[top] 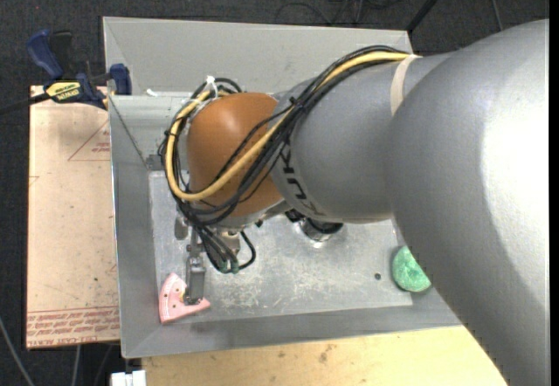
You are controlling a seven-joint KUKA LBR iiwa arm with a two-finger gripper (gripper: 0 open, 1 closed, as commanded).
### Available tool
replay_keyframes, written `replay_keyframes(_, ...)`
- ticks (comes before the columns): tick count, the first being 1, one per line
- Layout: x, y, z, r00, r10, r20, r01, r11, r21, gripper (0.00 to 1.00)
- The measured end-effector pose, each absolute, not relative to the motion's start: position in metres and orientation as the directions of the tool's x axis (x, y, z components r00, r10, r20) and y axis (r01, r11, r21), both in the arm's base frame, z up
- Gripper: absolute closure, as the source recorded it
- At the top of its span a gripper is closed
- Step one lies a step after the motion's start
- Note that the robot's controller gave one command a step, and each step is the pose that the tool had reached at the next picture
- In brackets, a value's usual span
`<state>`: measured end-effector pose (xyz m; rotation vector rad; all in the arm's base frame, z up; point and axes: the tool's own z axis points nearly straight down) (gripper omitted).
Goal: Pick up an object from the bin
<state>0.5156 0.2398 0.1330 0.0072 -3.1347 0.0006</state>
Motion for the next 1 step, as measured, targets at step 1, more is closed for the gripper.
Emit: replay_keyframes(1,0.5177,0.2387,0.1376,-1.000,0.000,0.000,0.000,1.000,0.001,0.00)
